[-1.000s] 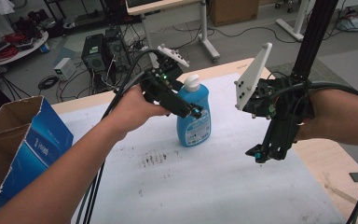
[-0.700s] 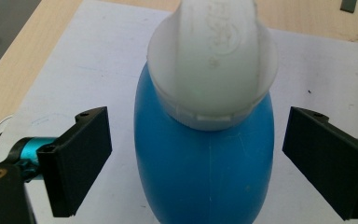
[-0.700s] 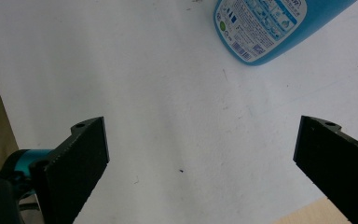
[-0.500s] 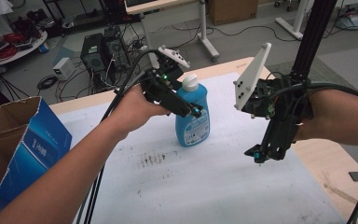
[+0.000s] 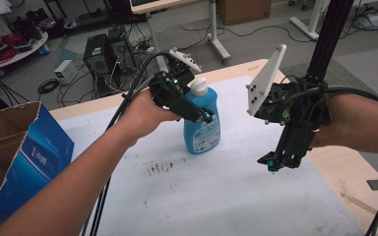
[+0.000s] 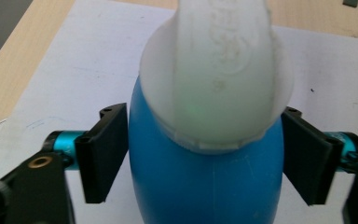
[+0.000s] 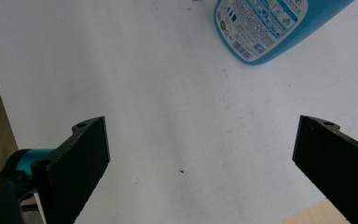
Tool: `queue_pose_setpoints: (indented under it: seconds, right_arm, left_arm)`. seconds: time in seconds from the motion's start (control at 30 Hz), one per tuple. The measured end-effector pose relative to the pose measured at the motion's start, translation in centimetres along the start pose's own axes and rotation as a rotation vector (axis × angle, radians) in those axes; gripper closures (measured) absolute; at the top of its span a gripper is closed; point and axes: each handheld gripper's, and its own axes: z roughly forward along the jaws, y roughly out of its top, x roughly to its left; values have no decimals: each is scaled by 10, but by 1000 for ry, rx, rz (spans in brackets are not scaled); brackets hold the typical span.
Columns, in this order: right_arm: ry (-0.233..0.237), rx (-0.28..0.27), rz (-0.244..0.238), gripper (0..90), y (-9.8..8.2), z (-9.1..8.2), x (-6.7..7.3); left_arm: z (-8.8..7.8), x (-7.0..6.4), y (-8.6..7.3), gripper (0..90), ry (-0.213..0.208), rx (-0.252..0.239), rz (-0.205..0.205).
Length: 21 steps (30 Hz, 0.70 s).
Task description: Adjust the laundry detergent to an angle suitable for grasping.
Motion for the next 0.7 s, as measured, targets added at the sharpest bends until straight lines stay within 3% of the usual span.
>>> queue_pose_setpoints:
  seconds: [0.33,0.7]
  right_arm:
    - [4,-3,0,30,0,1,-1]
    - [6,-7,4,31,0,2,-1]
  left_arm:
    - [2,0,0,355,14,19,21]
    - [2,0,0,376,14,20,36]
